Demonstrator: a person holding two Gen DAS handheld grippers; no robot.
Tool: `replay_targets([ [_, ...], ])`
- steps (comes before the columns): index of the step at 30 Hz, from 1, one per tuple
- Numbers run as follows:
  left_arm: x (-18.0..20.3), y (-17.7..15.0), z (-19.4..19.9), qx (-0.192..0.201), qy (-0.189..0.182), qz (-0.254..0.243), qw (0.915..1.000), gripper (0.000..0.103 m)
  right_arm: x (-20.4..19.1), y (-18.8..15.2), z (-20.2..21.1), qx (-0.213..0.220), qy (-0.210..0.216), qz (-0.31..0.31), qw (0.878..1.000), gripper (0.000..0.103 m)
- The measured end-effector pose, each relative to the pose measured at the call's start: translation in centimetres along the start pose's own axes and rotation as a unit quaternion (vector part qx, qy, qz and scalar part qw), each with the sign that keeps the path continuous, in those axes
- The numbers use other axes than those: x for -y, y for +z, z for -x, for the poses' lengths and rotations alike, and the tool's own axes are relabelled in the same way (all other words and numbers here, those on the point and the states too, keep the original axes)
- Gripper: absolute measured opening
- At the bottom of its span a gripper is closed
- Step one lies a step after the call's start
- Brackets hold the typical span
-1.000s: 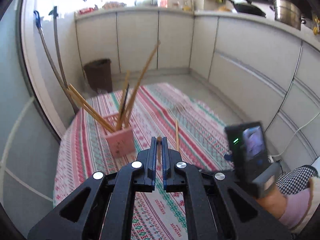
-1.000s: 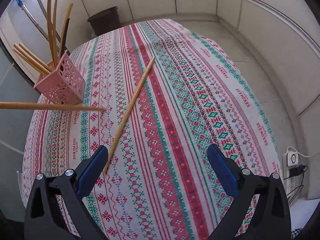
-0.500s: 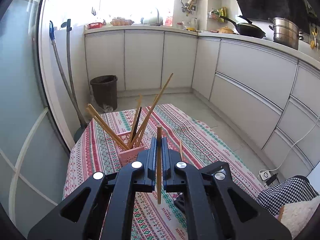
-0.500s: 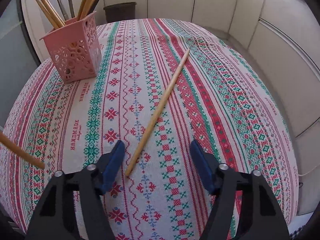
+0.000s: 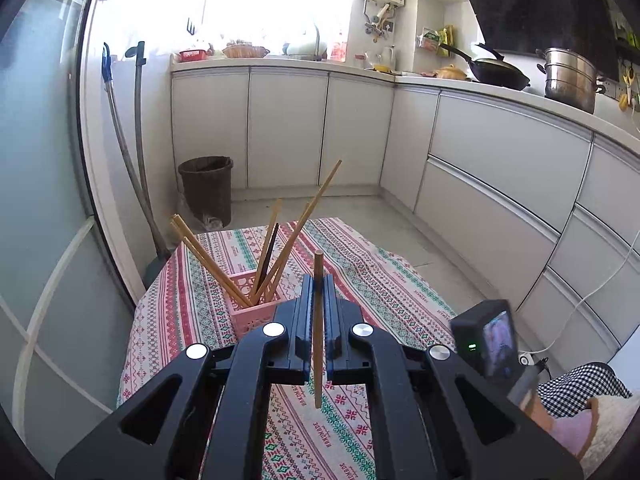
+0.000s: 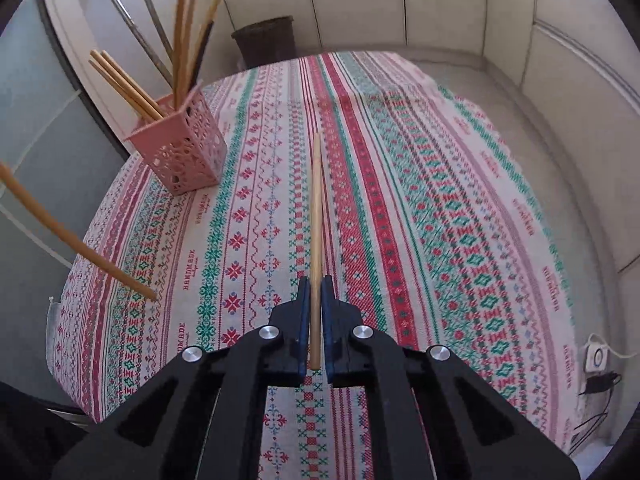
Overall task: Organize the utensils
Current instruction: 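Grasp one wooden chopstick with the left gripper while the right gripper grasps another, then lift both held chopsticks and carry them over the pink basket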
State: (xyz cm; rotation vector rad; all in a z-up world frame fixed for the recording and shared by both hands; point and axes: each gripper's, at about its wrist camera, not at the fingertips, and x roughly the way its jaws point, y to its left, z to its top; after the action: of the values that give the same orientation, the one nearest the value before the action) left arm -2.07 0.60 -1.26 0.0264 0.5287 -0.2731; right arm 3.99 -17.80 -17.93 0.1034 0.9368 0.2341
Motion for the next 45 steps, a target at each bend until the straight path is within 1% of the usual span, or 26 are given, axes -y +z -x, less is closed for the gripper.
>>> replay_targets([
  [2, -0.2, 0.1, 0.2, 0.003, 0.003, 0.003, 1.0000, 0.004, -0.3, 0.7, 1.8, 0.036, -0.014, 0.023, 0.999, 0.006],
  [4, -0.5, 0.2, 0.5, 0.007, 0.007, 0.006, 0.9999, 0.004, -0.7, 1.4, 4.0, 0.080, -0.030, 0.046, 0.995, 0.006],
  [7, -1.0, 0.3, 0.7, 0.011, 0.011, 0.013, 0.9998, 0.004, -0.3, 2.8, 6.2, 0.122, -0.036, 0.055, 0.990, 0.006],
  [11, -1.7, 0.4, 0.9, 0.013, 0.019, 0.023, 0.9995, 0.004, 0.2, 4.3, 8.4, 0.154, -0.030, 0.055, 0.986, 0.006],
  [15, -2.3, 1.0, 1.4, 0.018, 0.021, 0.035, 0.9990, 0.004, 0.7, 5.4, 10.6, 0.175, -0.014, 0.047, 0.983, 0.006],
  [21, -3.2, 2.3, 2.3, 0.033, 0.036, 0.051, 0.9975, 0.004, 1.0, 6.6, 14.0, 0.211, 0.019, 0.038, 0.977, 0.006],
  [26, -3.9, 4.3, 3.1, 0.052, 0.052, 0.059, 0.9955, 0.004, 0.1, 7.9, 17.3, 0.246, 0.051, 0.043, 0.967, 0.006],
  [29, -4.4, 5.8, 3.5, 0.065, 0.061, 0.065, 0.9939, 0.004, -0.6, 9.4, 19.2, 0.268, 0.074, 0.042, 0.960, 0.006],
  [33, -5.0, 8.0, 3.4, 0.082, 0.075, 0.072, 0.9912, 0.004, -1.4, 12.1, 21.1, 0.283, 0.110, 0.041, 0.952, 0.005],
  [37, -5.7, 9.7, 2.1, 0.090, 0.080, 0.083, 0.9893, 0.004, -2.2, 14.6, 21.7, 0.287, 0.140, 0.038, 0.947, 0.005],
  [42, -6.6, 10.7, -0.5, 0.084, 0.085, 0.091, 0.9886, 0.004, -3.2, 16.8, 21.0, 0.284, 0.153, 0.043, 0.946, 0.005],
  [45, -7.2, 10.8, -2.7, 0.071, 0.091, 0.091, 0.9891, 0.004, -3.6, 17.8, 20.1, 0.277, 0.161, 0.043, 0.946, 0.005],
])
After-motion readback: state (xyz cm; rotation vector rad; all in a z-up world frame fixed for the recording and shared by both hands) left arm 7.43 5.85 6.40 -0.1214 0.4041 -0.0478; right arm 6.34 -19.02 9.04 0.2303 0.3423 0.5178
